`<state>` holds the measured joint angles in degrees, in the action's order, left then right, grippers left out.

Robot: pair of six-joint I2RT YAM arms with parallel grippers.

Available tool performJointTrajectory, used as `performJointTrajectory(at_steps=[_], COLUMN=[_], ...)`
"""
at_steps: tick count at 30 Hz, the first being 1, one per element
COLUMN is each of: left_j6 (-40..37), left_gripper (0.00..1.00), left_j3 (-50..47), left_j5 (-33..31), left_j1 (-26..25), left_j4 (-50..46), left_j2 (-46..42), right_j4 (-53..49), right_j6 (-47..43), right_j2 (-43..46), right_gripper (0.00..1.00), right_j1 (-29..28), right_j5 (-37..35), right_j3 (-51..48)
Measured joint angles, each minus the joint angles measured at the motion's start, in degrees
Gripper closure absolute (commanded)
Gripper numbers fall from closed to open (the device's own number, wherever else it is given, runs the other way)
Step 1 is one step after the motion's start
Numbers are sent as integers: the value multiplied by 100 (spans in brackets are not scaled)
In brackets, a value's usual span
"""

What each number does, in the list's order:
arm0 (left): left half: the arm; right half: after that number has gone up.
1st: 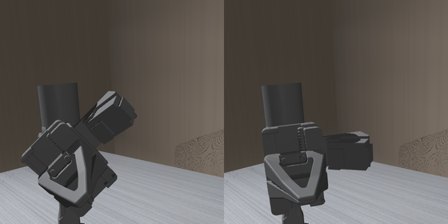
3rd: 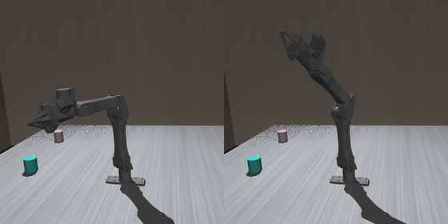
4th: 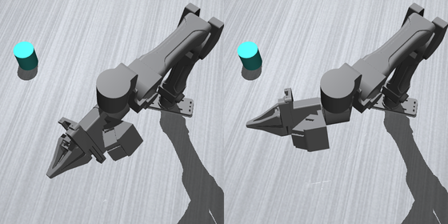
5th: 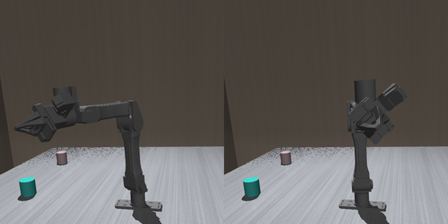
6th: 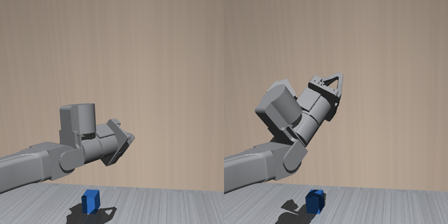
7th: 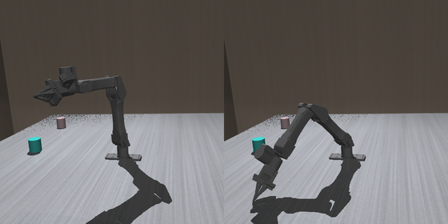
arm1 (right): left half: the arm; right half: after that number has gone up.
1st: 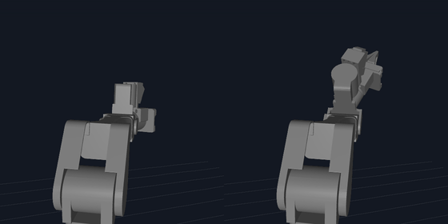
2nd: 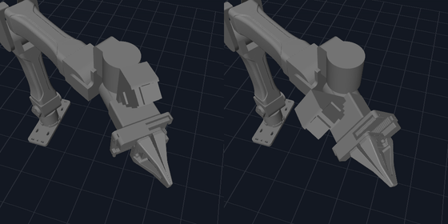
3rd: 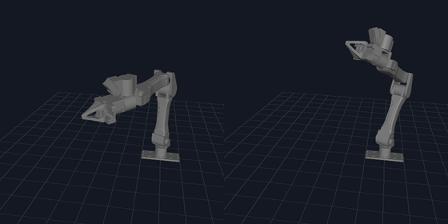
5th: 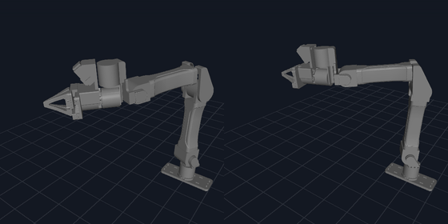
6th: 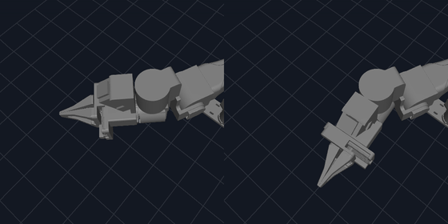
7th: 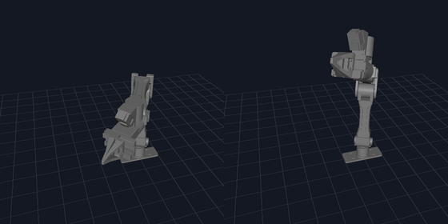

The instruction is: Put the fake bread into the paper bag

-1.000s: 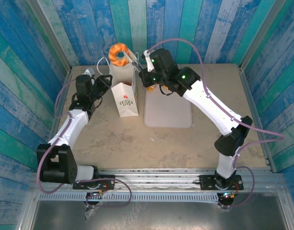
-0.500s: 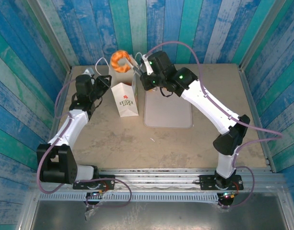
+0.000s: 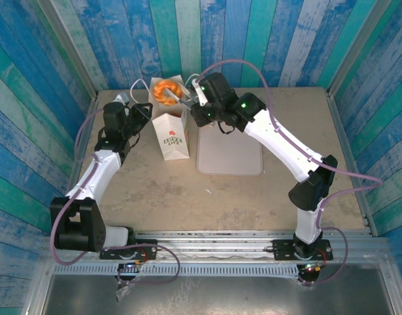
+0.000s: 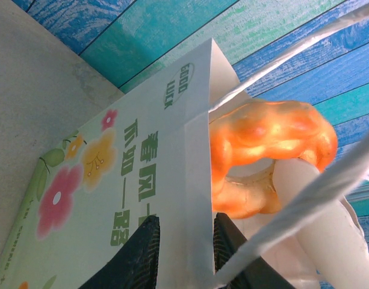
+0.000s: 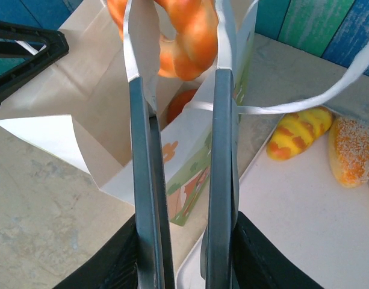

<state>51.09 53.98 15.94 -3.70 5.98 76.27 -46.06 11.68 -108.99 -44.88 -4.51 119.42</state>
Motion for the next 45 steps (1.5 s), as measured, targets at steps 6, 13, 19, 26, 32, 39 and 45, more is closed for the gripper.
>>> performJointTrajectory(at_steps=[6, 13, 19, 26, 32, 39, 45], left_j6=[-2, -2, -2, -4, -11, -24, -37], left_gripper=[72, 72, 72, 72, 72, 72, 71], left_j3=[0, 0, 0, 0, 0, 0, 0], left_j5=[0, 0, 2, 0, -2, -2, 0], left_j1=[0, 0, 0, 0, 0, 0, 0], left_j4=[0, 0, 0, 0, 0, 0, -2], left_j2=[0, 0, 0, 0, 0, 0, 0], right_j4=[-24, -63, -227, -800, -1233, -1729, -2094], right_j6=[-17, -72, -155, -387, -535, -616, -540], right_j2=[0, 0, 0, 2, 9, 24, 26], right_gripper=[60, 58, 58, 58, 58, 58, 58], right_j1=[0, 0, 0, 0, 0, 0, 35], right_j5=[0, -85, -125, -70, 31, 238, 586], right_j3=[52, 63, 157, 466, 686, 1003, 1274])
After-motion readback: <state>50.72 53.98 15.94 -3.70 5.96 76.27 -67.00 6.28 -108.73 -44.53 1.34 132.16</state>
